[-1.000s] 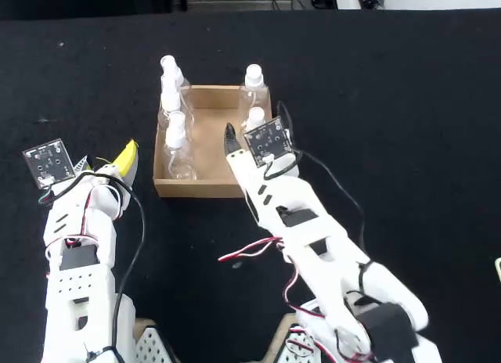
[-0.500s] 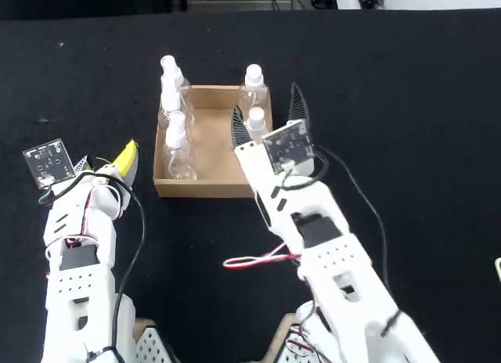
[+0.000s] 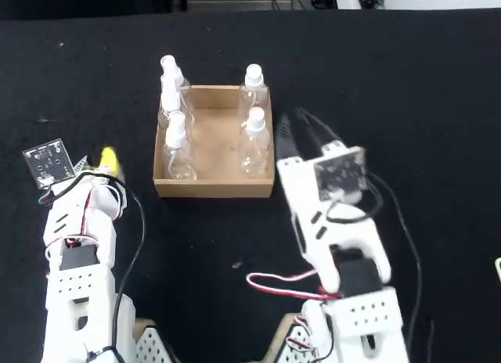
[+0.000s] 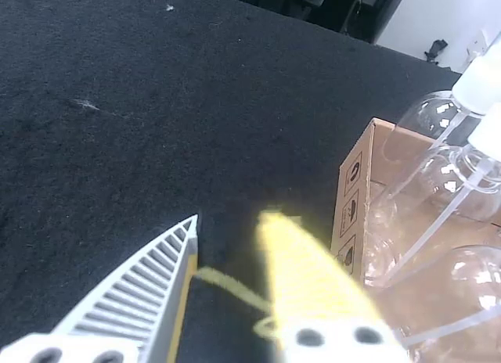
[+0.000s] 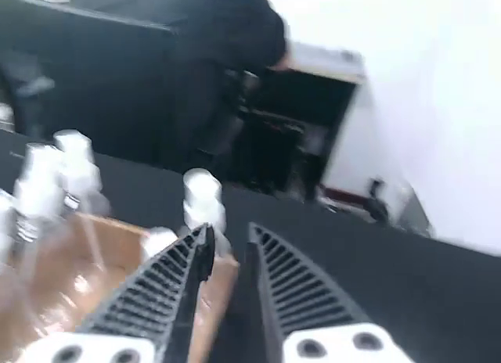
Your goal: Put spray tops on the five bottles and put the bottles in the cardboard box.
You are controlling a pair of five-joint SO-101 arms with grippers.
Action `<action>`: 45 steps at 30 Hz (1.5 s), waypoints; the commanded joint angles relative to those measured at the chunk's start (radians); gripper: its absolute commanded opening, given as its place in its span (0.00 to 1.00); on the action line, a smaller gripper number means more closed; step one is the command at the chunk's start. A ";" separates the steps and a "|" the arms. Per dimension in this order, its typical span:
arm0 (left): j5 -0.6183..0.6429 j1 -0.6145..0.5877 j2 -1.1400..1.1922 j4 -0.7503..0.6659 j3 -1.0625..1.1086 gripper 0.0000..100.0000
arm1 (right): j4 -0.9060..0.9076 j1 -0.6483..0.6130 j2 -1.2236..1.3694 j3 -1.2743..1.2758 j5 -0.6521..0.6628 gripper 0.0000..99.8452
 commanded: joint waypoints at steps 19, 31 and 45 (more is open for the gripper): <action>-0.265 -0.061 -0.614 0.752 0.045 0.07 | 0.678 0.123 -0.487 0.257 -0.157 0.08; -0.261 -0.061 -0.707 0.809 0.226 0.07 | 0.954 0.126 -0.487 0.351 -0.161 0.08; -0.261 0.047 -0.735 1.131 0.220 0.07 | 0.956 0.124 -0.487 0.351 -0.158 0.08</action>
